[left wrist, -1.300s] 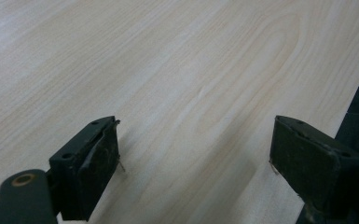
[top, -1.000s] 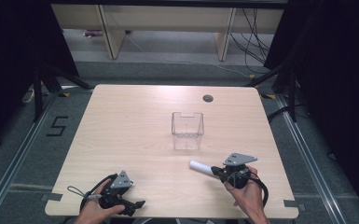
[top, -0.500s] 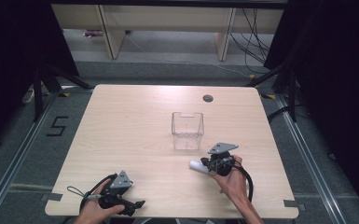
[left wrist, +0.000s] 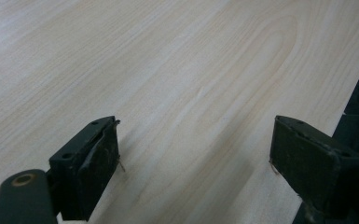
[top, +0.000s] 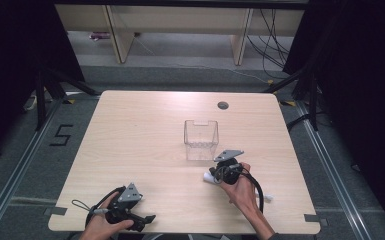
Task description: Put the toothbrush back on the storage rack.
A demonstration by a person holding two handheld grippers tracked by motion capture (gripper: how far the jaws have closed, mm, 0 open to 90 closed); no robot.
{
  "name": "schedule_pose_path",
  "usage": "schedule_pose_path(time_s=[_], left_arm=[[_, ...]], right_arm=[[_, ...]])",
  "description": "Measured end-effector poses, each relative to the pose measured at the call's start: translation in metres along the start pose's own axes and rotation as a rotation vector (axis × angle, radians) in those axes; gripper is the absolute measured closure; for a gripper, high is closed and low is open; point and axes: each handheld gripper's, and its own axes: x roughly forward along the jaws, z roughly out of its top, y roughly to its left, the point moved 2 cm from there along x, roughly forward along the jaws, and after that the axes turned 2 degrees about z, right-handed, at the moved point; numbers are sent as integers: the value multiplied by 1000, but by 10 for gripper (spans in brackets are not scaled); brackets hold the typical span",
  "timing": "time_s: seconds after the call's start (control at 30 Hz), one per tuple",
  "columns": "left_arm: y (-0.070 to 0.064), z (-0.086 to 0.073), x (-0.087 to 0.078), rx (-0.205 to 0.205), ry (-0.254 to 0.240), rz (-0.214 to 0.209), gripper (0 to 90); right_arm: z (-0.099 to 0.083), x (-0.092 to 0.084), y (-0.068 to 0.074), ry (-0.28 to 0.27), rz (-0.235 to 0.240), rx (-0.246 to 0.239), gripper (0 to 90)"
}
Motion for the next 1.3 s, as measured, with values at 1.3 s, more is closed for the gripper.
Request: schedule_pose_path(time_s=[1.3], left_arm=[[0,0,-2,12,4,1,149]], right_arm=[[-39,-18,33,120,110,-113,897]])
